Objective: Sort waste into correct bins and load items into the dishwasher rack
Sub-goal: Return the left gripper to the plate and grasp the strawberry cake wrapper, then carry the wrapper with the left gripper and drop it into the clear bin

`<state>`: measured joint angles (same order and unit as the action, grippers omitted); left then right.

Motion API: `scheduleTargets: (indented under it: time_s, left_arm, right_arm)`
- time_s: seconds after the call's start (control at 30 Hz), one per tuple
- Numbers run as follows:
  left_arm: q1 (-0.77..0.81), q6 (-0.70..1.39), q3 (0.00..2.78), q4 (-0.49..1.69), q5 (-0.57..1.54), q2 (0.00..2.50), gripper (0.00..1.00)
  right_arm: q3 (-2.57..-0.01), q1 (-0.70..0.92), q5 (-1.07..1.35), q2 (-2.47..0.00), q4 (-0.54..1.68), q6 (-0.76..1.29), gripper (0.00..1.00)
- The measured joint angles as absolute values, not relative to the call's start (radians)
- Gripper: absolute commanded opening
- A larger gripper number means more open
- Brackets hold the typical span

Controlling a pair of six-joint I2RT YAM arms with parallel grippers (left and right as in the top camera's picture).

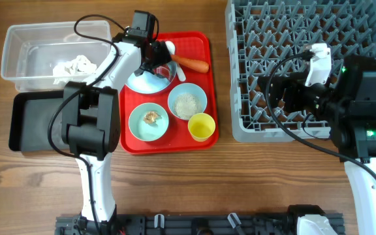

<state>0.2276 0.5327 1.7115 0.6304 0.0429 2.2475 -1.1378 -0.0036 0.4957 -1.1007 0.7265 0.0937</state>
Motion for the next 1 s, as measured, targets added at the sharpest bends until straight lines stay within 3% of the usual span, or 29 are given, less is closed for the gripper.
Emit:
scheduleTargets:
  time_s: [0.13, 0.43, 0.83, 1.0]
  left_arm:
    - [0.228, 0.529, 1.711, 0.646, 0.043, 2.25, 0.42]
    - [0.228, 0.506, 1.713, 0.677, 0.01, 2.256, 0.04]
    - [0.226, 0.482, 1.713, 0.677, -0.035, 2.255, 0.04]
    - [0.194, 0.467, 1.705, 0.735, -0.044, 2.127, 0.04]
  right_arm:
    - [-1.138, -0.004, 0.496, -1.101, 0.726, 0.094, 1.0]
    - [-1.138, -0.004, 0.496, -1.101, 0.727, 0.101, 0.99]
    - [-1.138, -0.004, 0.496, -1.101, 0.727, 0.105, 1.0]
    - [-1.138, -0.004, 0.496, -1.101, 0.727, 0.108, 1.0]
